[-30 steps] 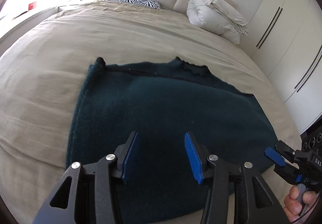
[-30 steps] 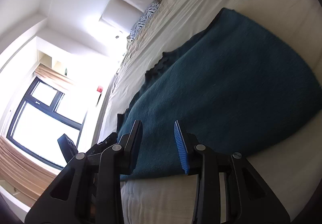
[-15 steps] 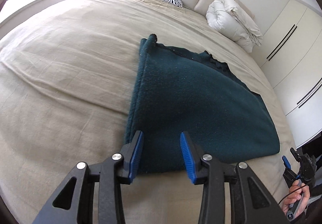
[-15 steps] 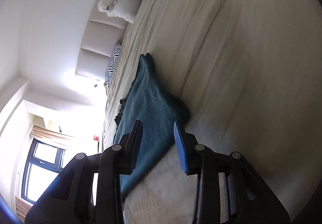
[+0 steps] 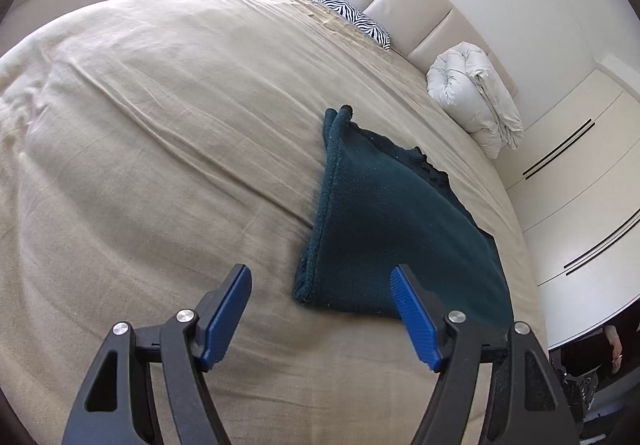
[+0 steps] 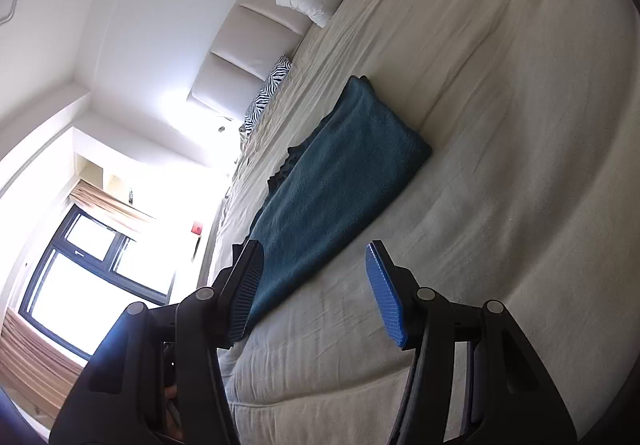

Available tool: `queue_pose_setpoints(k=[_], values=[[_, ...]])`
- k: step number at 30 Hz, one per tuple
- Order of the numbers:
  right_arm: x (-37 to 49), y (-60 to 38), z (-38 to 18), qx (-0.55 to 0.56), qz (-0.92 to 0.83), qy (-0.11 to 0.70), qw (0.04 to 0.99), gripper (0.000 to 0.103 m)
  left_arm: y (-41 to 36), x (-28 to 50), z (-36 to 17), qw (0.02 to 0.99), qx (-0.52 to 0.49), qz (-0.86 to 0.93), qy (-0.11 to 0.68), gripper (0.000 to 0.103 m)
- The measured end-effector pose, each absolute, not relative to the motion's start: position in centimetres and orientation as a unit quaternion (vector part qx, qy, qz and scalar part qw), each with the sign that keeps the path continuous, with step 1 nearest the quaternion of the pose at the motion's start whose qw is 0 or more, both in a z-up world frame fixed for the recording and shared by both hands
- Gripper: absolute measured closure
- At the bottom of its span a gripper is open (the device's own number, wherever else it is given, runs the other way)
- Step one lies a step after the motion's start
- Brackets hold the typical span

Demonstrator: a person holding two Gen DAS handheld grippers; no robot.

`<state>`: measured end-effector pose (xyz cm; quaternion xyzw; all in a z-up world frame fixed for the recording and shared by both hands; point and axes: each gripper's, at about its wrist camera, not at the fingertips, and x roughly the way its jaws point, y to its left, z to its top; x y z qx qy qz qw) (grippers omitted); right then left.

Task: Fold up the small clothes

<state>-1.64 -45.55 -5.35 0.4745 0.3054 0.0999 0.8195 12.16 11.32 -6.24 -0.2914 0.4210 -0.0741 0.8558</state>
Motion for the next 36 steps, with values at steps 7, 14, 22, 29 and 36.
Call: queue_pose_setpoints(k=[7,14,22,29,36], values=[[-0.4,-41.7,-4.1,0.426,0.135,0.333,0.830,0.050,10.6,13.1,-7.7,0.837,-0.311,-0.098,0.439,0.026],[0.0,-40.3,-4.1,0.424,0.154,0.339,0.826,0.050,10.9,16.0,-8.8,0.820,-0.326,-0.116,0.456,0.026],[1.3,-39.3,-5.0,0.424,0.167,0.355,0.816,0.050,11.3,19.8,-10.3,0.792,-0.361,-0.136,0.474,0.028],[3.8,-38.0,-4.5,0.414,0.189,0.368,0.811,0.050,9.3,22.5,-10.7,0.761,-0.363,-0.178,0.507,0.028],[8.8,-34.4,-2.5,0.386,0.231,0.381,0.808,0.050,9.7,22.8,-11.3,0.746,-0.395,-0.196,0.499,0.028]])
